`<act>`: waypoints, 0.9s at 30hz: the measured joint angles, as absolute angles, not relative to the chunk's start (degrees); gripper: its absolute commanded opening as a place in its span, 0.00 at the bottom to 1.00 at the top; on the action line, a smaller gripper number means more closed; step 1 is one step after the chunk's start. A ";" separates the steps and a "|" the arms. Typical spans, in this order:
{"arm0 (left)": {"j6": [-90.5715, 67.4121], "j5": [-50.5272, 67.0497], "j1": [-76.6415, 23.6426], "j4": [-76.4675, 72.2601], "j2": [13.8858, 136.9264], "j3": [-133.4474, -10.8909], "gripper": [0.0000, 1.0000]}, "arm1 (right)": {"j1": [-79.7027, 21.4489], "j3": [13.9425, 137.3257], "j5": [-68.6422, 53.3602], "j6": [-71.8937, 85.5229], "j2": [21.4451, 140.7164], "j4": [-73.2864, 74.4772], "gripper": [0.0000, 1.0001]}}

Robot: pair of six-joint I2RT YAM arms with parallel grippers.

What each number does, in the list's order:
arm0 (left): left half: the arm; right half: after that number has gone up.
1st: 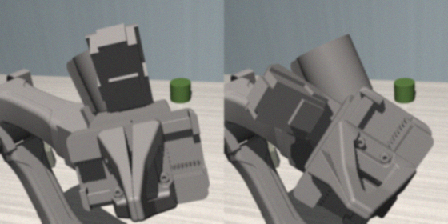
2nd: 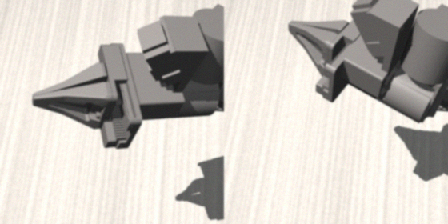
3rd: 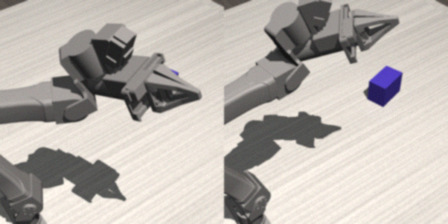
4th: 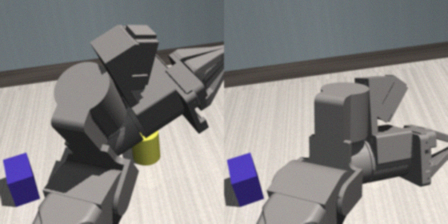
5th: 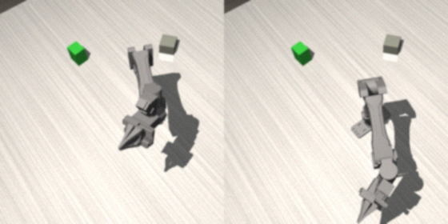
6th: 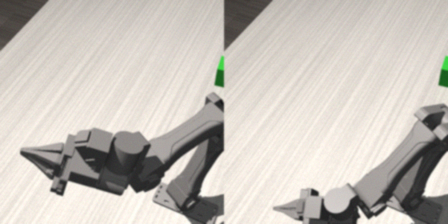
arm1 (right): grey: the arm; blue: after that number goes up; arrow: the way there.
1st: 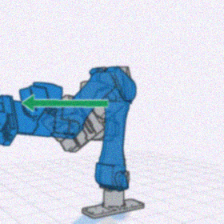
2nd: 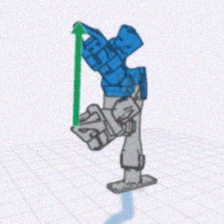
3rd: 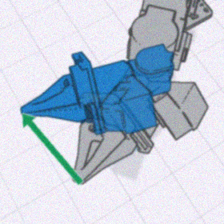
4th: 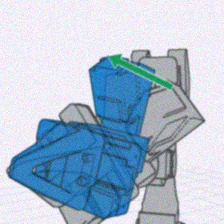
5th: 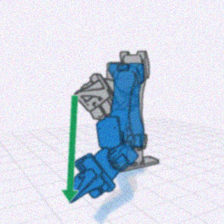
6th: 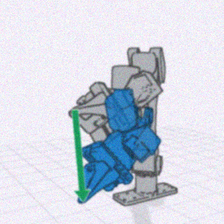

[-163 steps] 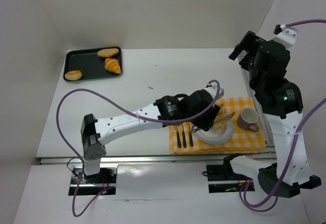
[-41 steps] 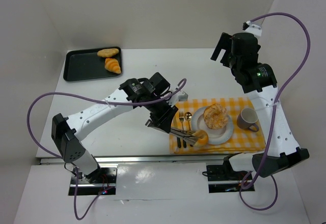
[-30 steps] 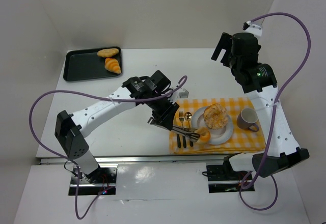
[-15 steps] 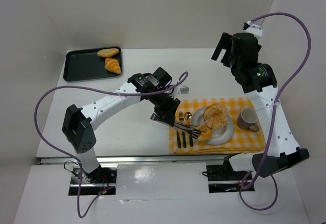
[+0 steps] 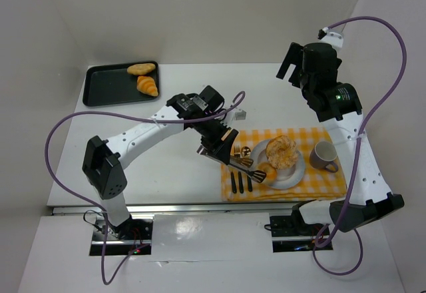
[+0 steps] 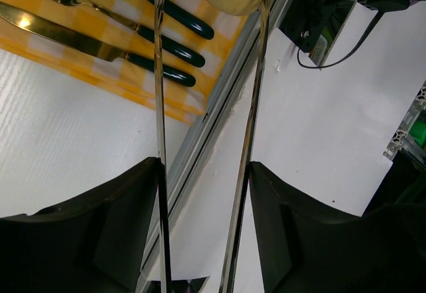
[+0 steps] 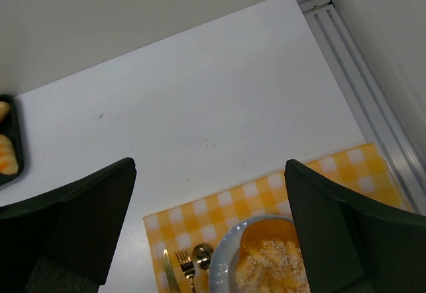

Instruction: Place the bread

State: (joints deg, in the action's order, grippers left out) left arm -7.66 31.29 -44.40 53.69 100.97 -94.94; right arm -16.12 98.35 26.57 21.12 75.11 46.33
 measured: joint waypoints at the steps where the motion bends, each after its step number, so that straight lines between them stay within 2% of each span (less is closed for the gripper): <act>1: -7.68 31.16 -44.38 53.74 100.97 -95.04 0.68 | -16.12 98.35 26.61 21.15 75.11 46.33 1.00; 27: -7.92 26.94 -37.95 55.18 97.08 -96.82 0.68 | -16.12 98.35 26.74 21.12 75.09 46.33 1.00</act>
State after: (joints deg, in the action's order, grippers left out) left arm -7.92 26.94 -37.95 55.18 97.08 -96.82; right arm -16.12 98.35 26.74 21.12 75.09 46.33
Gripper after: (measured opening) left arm 0.686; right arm 0.999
